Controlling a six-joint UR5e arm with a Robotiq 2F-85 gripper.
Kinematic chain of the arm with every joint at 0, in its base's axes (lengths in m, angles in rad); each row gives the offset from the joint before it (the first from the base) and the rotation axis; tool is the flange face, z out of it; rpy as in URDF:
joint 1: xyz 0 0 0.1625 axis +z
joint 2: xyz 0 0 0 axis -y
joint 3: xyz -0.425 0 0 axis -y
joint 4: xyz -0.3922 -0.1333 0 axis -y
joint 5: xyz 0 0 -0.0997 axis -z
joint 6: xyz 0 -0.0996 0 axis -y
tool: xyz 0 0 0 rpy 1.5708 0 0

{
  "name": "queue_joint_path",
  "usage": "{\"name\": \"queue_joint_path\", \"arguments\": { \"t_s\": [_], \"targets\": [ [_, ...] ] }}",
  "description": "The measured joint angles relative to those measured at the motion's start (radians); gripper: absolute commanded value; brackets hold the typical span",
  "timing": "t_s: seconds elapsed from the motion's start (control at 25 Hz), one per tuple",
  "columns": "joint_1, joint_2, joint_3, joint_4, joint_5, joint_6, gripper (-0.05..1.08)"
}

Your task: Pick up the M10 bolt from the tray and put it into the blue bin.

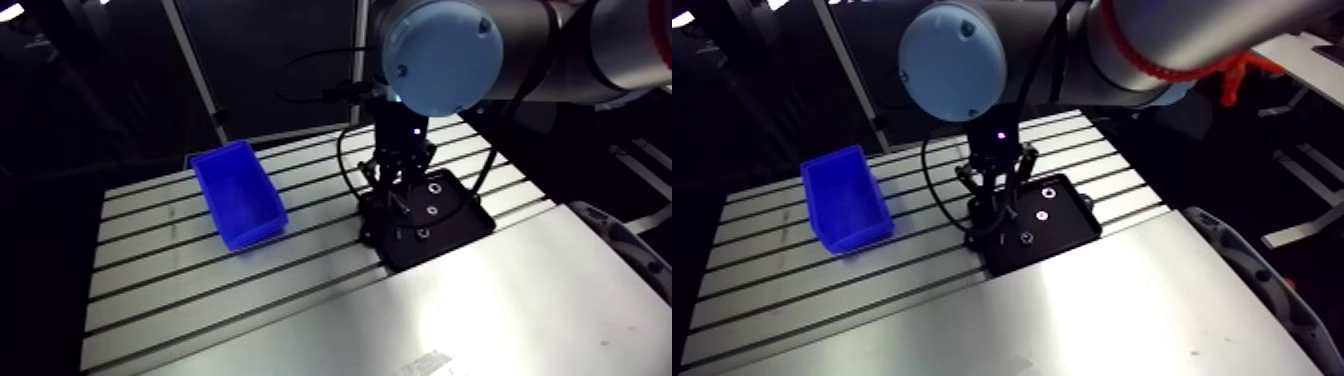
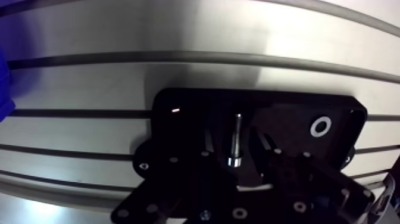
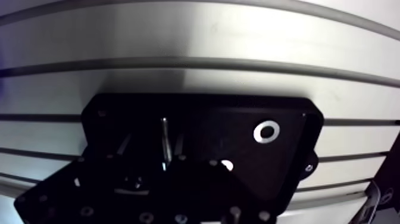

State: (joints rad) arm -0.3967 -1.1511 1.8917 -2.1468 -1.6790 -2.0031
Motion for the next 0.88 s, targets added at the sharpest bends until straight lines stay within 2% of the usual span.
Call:
{"name": "queue_joint_path", "arguments": {
  "t_s": [0.36, 0.68, 0.88],
  "targets": [
    [-0.002, 0.000, 0.012, 0.000, -0.001, 0.000, 0.56],
    [-0.003, 0.001, 0.017, 0.000, -0.001, 0.000, 0.64],
    [-0.002, 0.002, 0.017, 0.000, 0.000, 0.000, 0.65]
  ]
}}
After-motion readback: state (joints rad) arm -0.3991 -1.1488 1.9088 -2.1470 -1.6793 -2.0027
